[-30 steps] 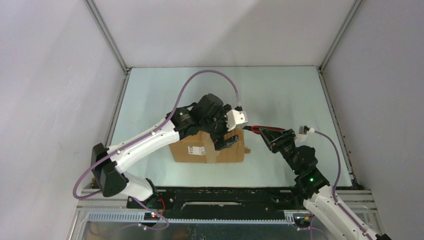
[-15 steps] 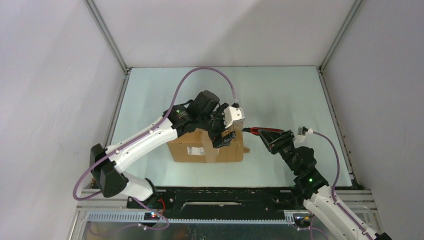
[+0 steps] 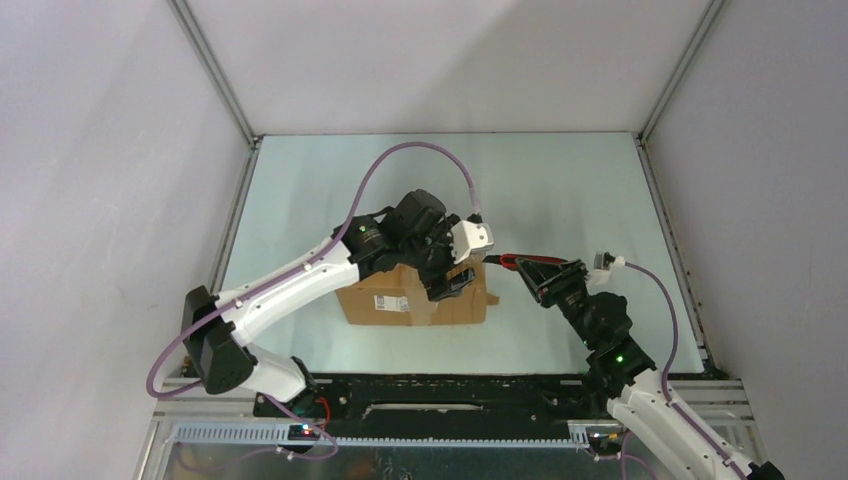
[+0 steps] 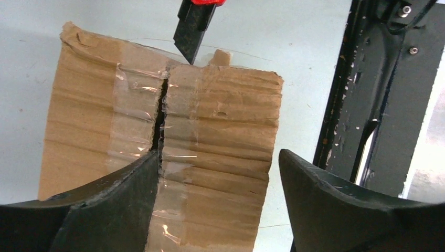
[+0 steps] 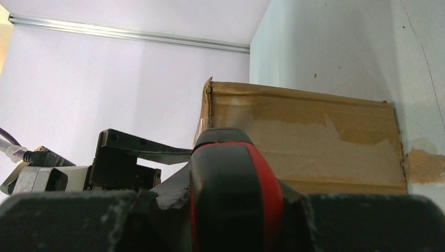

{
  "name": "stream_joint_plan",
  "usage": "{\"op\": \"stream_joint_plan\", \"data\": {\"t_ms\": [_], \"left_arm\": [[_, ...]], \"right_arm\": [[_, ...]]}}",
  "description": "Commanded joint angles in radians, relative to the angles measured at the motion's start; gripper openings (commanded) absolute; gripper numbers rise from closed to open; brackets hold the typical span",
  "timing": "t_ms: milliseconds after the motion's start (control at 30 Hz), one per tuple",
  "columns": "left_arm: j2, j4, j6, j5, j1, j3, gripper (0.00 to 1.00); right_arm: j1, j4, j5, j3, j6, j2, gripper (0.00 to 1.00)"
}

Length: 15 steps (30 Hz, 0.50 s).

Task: Unpack the express box
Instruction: Cut the express box at the center of the board.

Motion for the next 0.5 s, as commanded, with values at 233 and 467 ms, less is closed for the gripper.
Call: {"op": "stream_joint_plan", "data": {"t_ms": [233, 467], "left_arm": [[-0.017, 0.034, -0.014, -0.067, -0.027, -0.013, 0.66], [-0.049, 0.058, -0.017, -0.068, -0.03, -0.04, 0.43]], "right_arm": [[0.0, 0.057, -0.008, 0.016, -0.021, 0.009, 0.0], [-0.036, 0.023, -0.011, 0.03, -0.006, -0.036, 0.0]]}}
